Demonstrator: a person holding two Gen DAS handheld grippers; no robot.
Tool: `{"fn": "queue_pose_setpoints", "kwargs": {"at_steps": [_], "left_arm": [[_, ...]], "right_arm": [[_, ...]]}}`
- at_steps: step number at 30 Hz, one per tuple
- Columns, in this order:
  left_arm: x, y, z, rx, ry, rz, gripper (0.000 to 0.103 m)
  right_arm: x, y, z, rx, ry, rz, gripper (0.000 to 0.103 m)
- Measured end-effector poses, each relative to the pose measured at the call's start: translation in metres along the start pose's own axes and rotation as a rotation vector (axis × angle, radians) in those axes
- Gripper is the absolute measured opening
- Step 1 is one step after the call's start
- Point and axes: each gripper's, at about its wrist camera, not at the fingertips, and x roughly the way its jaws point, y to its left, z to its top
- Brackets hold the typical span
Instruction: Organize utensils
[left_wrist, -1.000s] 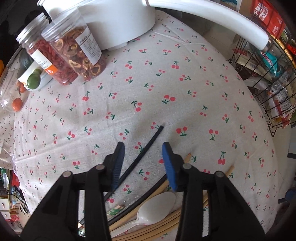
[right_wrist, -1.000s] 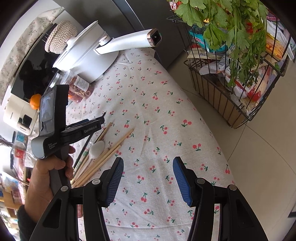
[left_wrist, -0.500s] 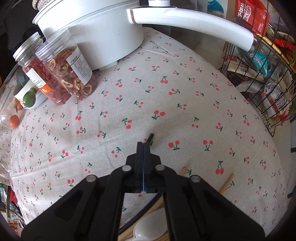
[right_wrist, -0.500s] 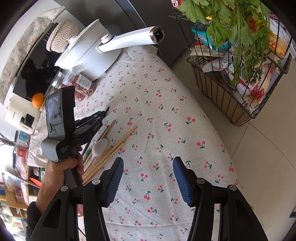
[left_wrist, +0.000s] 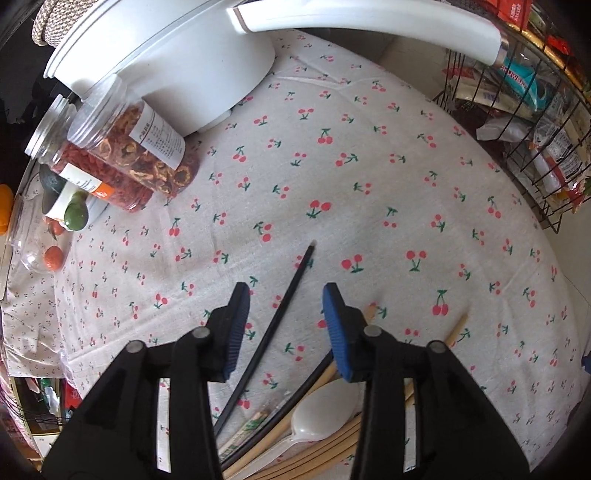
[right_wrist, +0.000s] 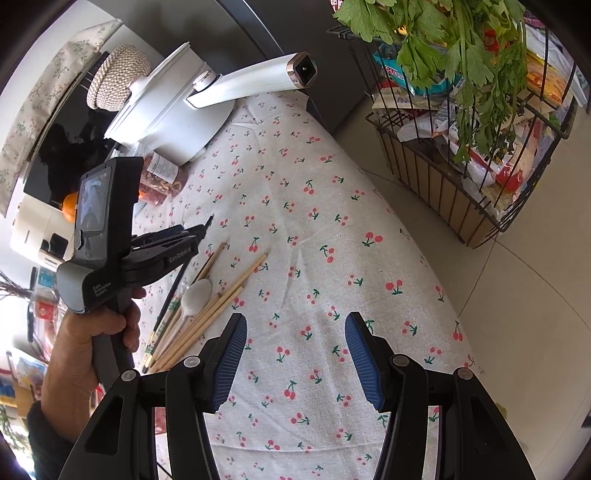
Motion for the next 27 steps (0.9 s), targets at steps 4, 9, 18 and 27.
{"fn": "queue_pose_setpoints", "kwargs": {"at_steps": [4, 9, 18, 27], "left_arm": [[0.014, 0.013, 0.0, -0.026, 0.075, -0.008, 0.042], [0.023, 0.023, -0.003, -0.076, 0.078, -0.047, 0.012], [0.017, -0.001, -0.003, 0.01, -0.026, 0.028, 0.009], [-0.022, -0.015, 0.017, 0.022, -0.098, -0.11, 0.01]], "right_arm": [[0.001, 0.004, 0.0, -0.002, 0.003, 0.017, 0.056], [0.002, 0.004, 0.0, 0.009, 0.009, 0.036, 0.056], [-0.002, 0.005, 0.0, 0.019, 0.006, 0.057, 0.056], [-0.004, -0.002, 0.002, 0.048, -0.007, 0.059, 0.056]]}}
